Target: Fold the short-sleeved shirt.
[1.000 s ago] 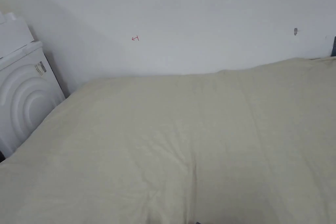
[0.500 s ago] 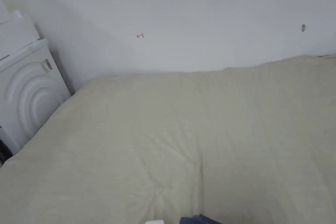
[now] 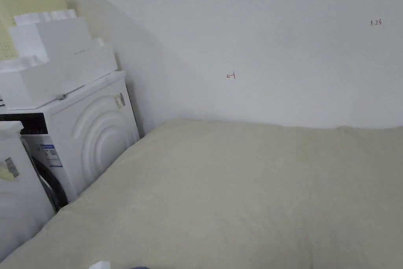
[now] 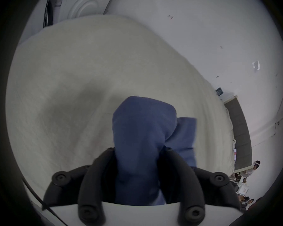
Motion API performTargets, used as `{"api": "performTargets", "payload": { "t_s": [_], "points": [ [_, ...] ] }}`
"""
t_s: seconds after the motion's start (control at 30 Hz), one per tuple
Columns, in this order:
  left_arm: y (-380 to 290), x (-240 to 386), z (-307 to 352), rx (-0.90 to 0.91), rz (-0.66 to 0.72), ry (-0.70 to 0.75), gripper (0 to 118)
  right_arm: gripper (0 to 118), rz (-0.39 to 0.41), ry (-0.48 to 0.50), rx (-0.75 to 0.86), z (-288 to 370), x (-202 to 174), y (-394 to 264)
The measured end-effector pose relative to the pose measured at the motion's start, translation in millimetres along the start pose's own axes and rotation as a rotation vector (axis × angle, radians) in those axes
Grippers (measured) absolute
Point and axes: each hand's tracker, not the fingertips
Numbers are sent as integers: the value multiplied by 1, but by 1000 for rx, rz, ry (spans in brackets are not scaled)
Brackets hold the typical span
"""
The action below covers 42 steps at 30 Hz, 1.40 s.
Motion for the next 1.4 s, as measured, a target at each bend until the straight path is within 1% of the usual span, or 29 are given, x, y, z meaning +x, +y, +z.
{"api": "performTargets", "payload": {
  "t_s": [0.07,0.1,0.13,0.2,0.23,0.27,0.3,0.37,0.43,0.47,0.5,0.57,0.63,0.67,0.73,0.77,0.83,0.87,0.9,0.93,0.97,1.03,1.07,1.1,1.17,1.23,1.3,1.37,1.4],
  "points": [
    [-5,-11,-5,5,56,77,75,2,5,-14,-6,1,0,3],
    [-6,-21,0,21,62,93,85,2,15,-22,-8,5,0,5],
    [-10,-28,18,59,48,90,86,2,33,-26,-1,10,0,6],
    [-21,-34,58,125,41,159,86,2,59,-19,22,22,2,9],
    [-31,-31,85,145,29,190,86,2,65,-17,36,29,4,9],
    [-39,-27,107,196,53,230,86,2,66,-17,41,37,5,10],
    [-48,-18,131,233,48,246,86,2,84,-24,44,45,5,13],
    [-72,13,174,369,7,195,86,2,198,-72,113,65,0,19],
    [-99,59,204,486,-29,122,86,2,293,-169,189,87,-13,28],
    [-111,82,214,519,-64,67,86,2,318,-184,237,99,-19,32],
    [-122,106,219,550,-107,26,86,2,329,-176,271,109,-24,37],
    [-145,156,222,652,-180,-13,85,2,354,-180,338,133,-41,45],
    [-164,212,217,671,-303,-50,84,2,409,-175,422,158,-62,48],
    [-172,233,212,713,-334,-69,84,2,436,-179,469,171,-74,48],
    [-187,275,201,691,-395,-136,82,2,513,-183,543,191,-96,46],
    [-188,276,191,704,-409,-160,80,2,548,-181,570,200,-105,45],
    [-204,309,181,701,-452,-179,72,2,596,-199,627,212,-122,43],
    [-212,321,176,735,-477,-168,66,2,619,-195,633,216,-129,41],
    [-220,332,173,762,-507,-143,56,2,636,-187,635,219,-134,39],
    [-226,342,171,760,-560,-132,49,2,643,-185,641,219,-137,38],
    [-230,349,170,755,-584,-126,42,2,650,-187,640,218,-140,36],
    [-239,357,171,773,-557,-143,24,2,673,-184,635,217,-145,30],
    [-243,360,172,784,-568,-161,19,2,678,-183,642,214,-144,29],
    [-246,363,172,806,-599,-169,18,2,681,-187,645,213,-145,26],
    [-253,365,170,838,-619,-125,15,2,706,-217,654,209,-147,22],
    [-259,361,168,857,-652,-154,2,2,727,-296,647,205,-147,19],
    [-264,361,167,848,-672,-144,0,2,738,-326,654,203,-146,17],
    [-267,361,165,858,-706,-97,0,2,733,-321,652,203,-141,19],
    [-266,360,163,832,-694,-66,0,2,721,-322,647,203,-139,20]
  ]
}}
